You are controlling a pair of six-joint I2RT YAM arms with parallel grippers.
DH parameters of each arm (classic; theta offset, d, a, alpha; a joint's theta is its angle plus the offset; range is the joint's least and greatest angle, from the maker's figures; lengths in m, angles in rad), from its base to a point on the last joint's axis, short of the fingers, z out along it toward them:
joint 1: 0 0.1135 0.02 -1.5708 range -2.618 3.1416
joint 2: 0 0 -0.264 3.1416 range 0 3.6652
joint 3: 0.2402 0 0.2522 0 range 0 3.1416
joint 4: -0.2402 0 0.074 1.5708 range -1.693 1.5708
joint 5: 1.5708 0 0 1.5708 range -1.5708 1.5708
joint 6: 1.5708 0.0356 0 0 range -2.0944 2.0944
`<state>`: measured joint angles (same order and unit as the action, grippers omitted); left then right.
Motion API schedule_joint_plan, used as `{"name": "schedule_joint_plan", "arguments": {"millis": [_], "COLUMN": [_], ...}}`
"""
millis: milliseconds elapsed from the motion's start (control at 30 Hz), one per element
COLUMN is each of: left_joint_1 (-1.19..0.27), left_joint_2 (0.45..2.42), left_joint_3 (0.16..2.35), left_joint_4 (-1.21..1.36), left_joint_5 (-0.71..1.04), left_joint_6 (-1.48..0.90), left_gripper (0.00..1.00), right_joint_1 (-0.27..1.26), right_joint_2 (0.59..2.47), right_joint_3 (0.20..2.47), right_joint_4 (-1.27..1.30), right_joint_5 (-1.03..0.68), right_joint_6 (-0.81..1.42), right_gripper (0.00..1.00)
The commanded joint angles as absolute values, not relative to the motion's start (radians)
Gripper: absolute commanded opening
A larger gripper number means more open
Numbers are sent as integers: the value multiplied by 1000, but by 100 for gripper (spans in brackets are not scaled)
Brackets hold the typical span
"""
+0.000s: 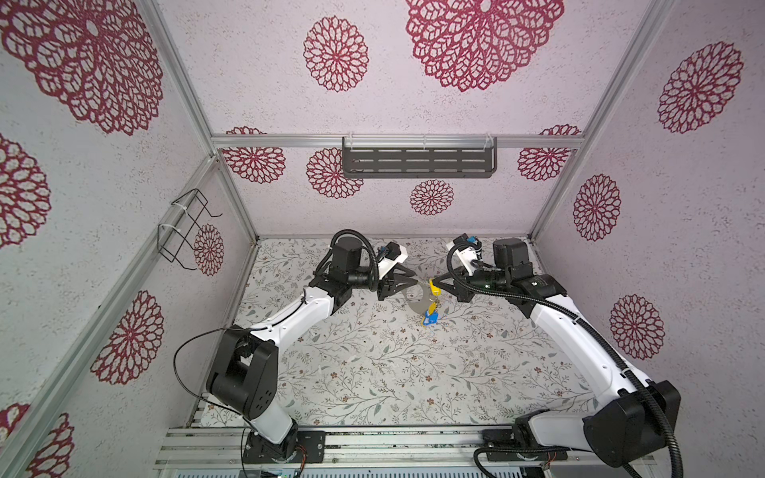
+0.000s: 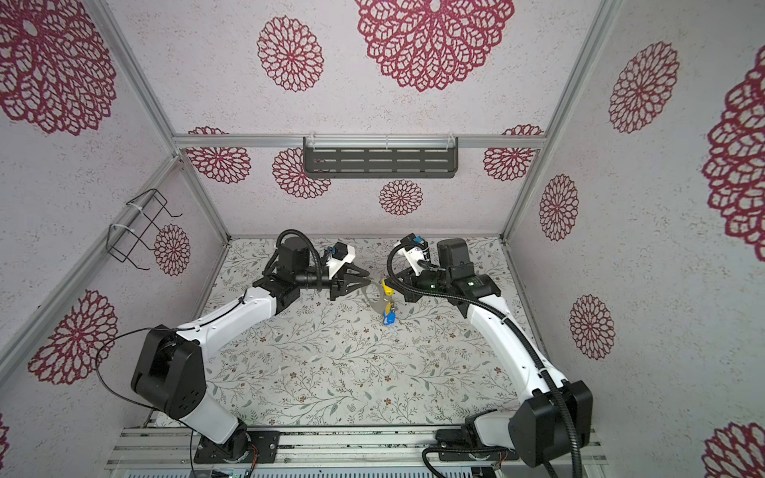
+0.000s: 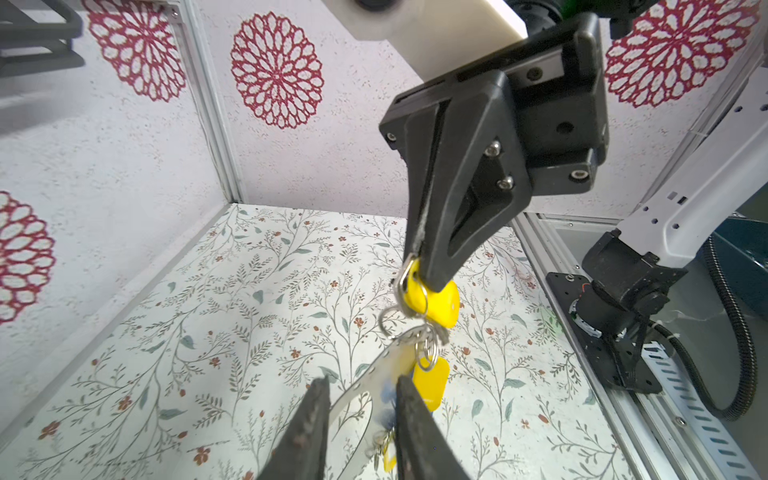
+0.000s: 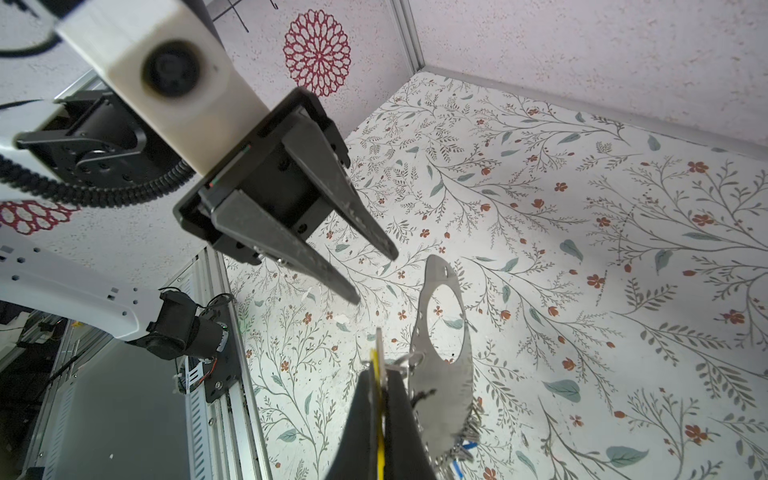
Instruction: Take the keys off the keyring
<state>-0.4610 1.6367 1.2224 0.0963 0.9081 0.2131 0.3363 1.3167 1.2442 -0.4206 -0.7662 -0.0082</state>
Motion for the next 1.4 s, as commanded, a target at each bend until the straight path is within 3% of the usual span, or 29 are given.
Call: {"name": "schedule_joint_plan", "arguments": {"millis": [0, 267, 633, 867, 1167, 1367], "left_joint_1": [-439, -449, -507, -524, -536, -546], "left_joint_2": [1626, 1766, 1786, 1787, 1790, 1801], "left_joint_3": [1256, 1332, 1351, 1348, 1338, 1335], "left_joint_4": [77, 93, 129, 182, 189, 231], "left_joint_5": [928, 936, 1048, 1085, 1086, 1089], "left_joint_6": [246, 255, 155, 94, 86, 50], "left_gripper": [31, 36, 45, 45, 38, 25], "right_joint_1": [331, 333, 332, 332, 333, 332], "right_joint_2": [1302, 1302, 1298, 1300, 1301, 1302], "right_joint_3": [1298, 1298, 1303, 1309, 1325, 1326], "right_joint_4": [-405, -408, -410, -411, -415, -411], "right_joint_5": [-813, -817, -807, -804, -793, -785], "right_joint_6": [-32, -31, -35, -35, -37, -36], "right_gripper": [0, 0, 0, 0, 0, 0]}}
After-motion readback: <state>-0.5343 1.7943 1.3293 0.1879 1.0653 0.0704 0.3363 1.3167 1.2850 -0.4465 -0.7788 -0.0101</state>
